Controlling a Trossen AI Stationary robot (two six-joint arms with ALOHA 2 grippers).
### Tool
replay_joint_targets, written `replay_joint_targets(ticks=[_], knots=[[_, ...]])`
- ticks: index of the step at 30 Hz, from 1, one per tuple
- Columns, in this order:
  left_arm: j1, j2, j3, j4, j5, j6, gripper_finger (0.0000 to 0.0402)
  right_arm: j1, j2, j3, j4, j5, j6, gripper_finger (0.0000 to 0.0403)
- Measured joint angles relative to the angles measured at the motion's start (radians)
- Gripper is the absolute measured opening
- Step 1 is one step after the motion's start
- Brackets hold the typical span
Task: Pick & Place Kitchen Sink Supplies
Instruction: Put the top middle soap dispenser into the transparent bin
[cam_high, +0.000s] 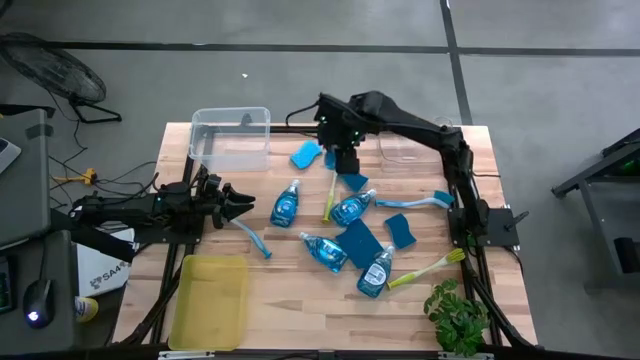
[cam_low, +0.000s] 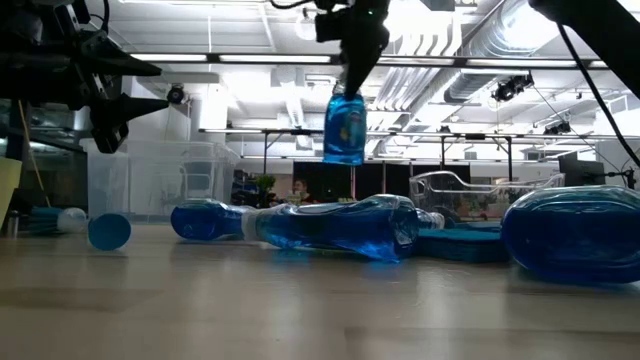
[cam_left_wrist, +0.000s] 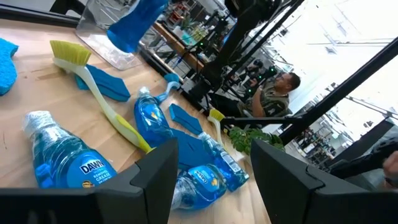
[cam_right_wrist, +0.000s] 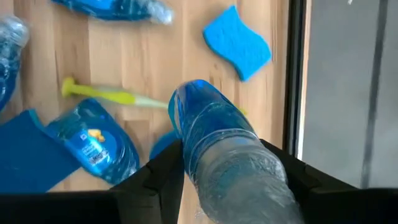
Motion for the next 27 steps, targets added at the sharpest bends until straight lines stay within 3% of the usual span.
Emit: replay_joint_targets(ticks=[27], knots=[[0.0, 0.0, 0.0, 0.0, 0.0, 0.0, 0.0197, -0.423, -0.005, 0.0, -0.104, -0.005, 0.11, 0.0163]])
